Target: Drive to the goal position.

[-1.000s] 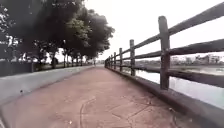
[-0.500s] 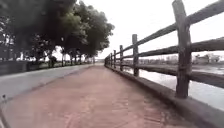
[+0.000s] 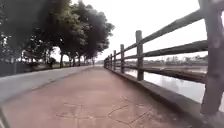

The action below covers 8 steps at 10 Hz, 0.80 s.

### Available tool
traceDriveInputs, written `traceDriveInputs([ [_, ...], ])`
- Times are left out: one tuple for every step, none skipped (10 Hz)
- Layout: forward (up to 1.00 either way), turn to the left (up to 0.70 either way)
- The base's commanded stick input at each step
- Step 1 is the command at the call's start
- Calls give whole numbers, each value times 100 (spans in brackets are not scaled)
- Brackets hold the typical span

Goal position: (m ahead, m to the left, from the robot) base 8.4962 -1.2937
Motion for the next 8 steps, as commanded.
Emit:
traceDriveInputs([
  [100, 0],
  [100, 0],
  [100, 14],
  [100, 23],
  [100, 15],
  [100, 6],
  [100, 3],
  [100, 0],
])
